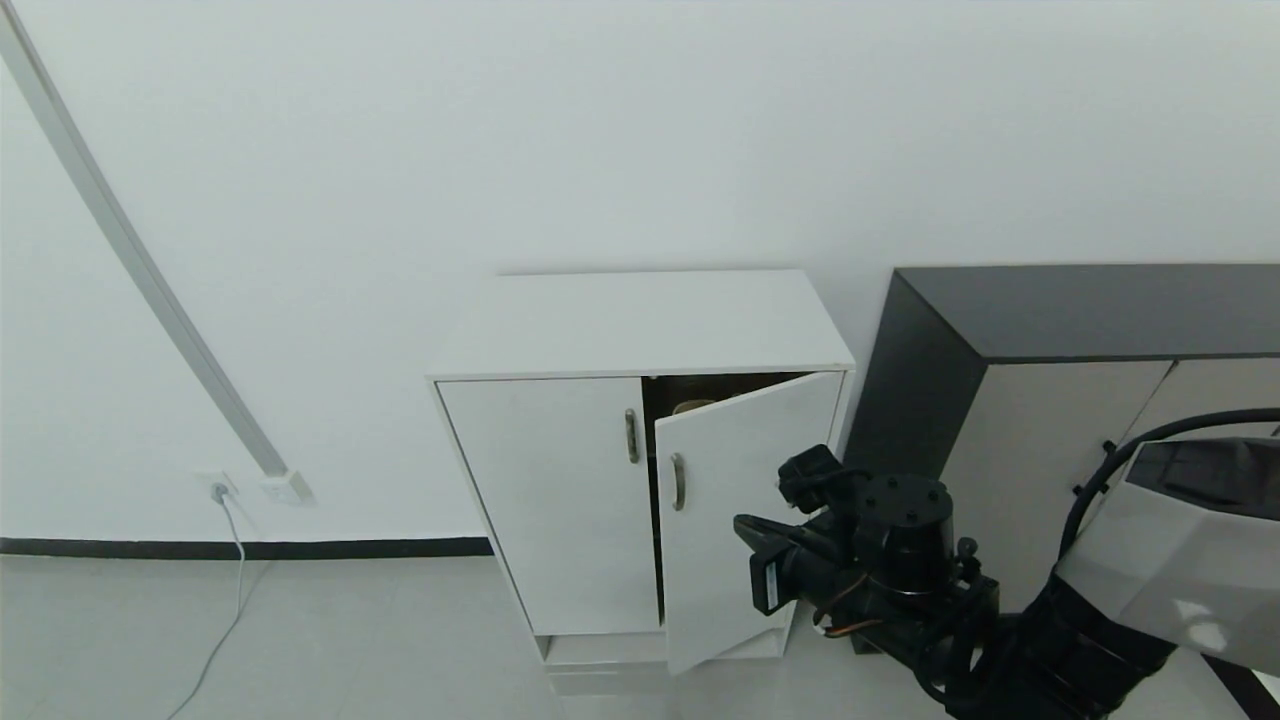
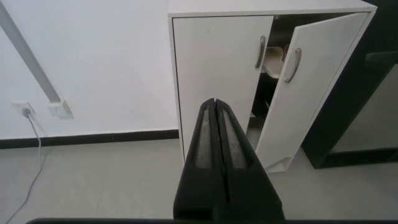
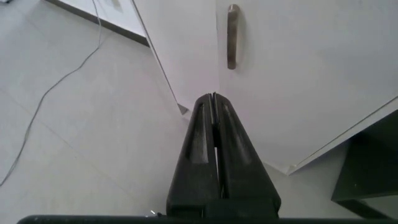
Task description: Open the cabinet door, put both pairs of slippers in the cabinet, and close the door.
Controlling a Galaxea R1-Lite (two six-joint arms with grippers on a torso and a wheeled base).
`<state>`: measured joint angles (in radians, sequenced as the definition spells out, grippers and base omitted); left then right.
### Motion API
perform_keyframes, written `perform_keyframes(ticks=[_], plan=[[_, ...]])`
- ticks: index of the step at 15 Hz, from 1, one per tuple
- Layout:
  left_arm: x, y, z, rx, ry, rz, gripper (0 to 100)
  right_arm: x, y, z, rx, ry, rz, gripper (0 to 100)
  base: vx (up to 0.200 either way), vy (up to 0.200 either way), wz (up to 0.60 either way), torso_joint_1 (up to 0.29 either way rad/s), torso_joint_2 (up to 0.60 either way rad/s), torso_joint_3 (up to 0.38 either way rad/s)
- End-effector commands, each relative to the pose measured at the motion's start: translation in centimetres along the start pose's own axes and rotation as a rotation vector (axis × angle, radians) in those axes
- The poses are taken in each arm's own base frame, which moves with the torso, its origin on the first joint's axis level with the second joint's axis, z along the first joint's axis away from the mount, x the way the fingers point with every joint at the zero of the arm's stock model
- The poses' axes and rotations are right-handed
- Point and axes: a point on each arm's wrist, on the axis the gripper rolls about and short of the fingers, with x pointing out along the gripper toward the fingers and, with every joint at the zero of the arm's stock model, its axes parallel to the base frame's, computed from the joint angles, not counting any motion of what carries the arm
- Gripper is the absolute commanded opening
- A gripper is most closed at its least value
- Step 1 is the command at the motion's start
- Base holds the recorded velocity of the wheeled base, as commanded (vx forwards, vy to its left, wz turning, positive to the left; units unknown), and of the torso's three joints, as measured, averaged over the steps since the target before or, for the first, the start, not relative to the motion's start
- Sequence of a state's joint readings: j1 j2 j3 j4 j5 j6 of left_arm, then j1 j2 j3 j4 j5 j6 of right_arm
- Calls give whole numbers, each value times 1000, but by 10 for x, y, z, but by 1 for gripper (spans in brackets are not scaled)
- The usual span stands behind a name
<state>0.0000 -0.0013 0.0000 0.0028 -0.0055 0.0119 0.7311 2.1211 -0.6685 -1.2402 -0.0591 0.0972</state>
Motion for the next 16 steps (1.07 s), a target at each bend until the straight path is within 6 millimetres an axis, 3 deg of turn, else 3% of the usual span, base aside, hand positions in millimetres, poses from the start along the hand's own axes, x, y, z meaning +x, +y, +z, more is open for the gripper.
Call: perform_keyframes(ticks=[1, 3, 8, 16], plan=[[0, 0, 0, 0, 2, -1, 0, -4, 1, 2, 0, -8, 18, 0, 200, 0, 0, -17, -12, 7], [0, 0, 0, 0, 2, 1, 0, -13, 2, 1, -6, -15, 91, 0, 200, 0, 0, 7, 2, 0], [0, 0, 0, 0, 2, 1, 0, -13, 3, 0, -9, -15, 97, 0, 0, 0, 0, 0, 0, 0], [0, 0, 0, 0, 2, 1, 0, 18, -4, 2, -4, -57, 73, 0, 0, 0, 0, 0, 0, 0]])
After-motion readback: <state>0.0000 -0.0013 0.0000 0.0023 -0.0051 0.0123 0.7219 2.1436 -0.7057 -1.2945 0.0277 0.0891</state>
